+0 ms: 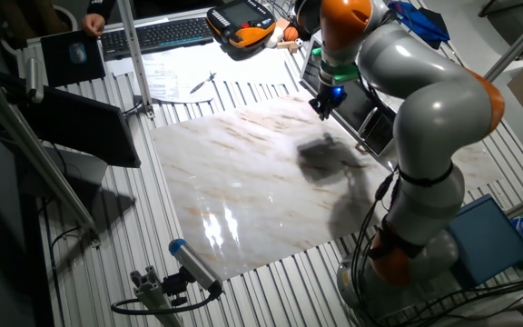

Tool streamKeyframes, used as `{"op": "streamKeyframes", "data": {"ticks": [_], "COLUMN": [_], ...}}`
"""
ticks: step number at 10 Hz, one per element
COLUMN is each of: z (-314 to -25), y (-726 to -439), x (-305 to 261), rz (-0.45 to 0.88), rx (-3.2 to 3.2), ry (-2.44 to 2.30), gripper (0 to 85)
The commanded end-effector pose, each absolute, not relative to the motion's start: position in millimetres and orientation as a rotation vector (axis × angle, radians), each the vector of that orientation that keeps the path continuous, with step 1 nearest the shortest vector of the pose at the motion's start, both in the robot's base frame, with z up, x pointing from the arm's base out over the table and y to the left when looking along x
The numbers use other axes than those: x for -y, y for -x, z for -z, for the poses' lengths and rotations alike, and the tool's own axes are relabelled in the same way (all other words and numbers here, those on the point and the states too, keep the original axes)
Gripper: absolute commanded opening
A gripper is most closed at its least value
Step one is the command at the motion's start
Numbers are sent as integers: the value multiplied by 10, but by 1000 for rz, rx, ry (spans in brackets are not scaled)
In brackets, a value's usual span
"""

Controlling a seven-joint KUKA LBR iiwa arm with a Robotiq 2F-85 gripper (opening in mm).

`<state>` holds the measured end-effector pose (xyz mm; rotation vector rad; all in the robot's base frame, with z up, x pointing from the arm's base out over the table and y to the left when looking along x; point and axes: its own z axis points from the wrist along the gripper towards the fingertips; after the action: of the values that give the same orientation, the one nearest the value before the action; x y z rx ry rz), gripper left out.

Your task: Open the microwave door

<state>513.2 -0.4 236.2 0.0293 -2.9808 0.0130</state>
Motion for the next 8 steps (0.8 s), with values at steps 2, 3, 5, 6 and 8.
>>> {"op": "streamKeyframes", "data": {"ticks": [2, 3, 5, 6, 8], "z": [-2360, -2360, -2360, -2360, -2363], "y": [-5132, -5132, -5132, -5131, -5131], "x": [4, 3, 5, 7, 15], "rz": [-30, -39, -45, -46, -37], "rx": [2994, 2997, 2999, 2999, 2999], "ry": [219, 268, 340, 368, 478], "gripper": [0, 0, 0, 0, 0]}}
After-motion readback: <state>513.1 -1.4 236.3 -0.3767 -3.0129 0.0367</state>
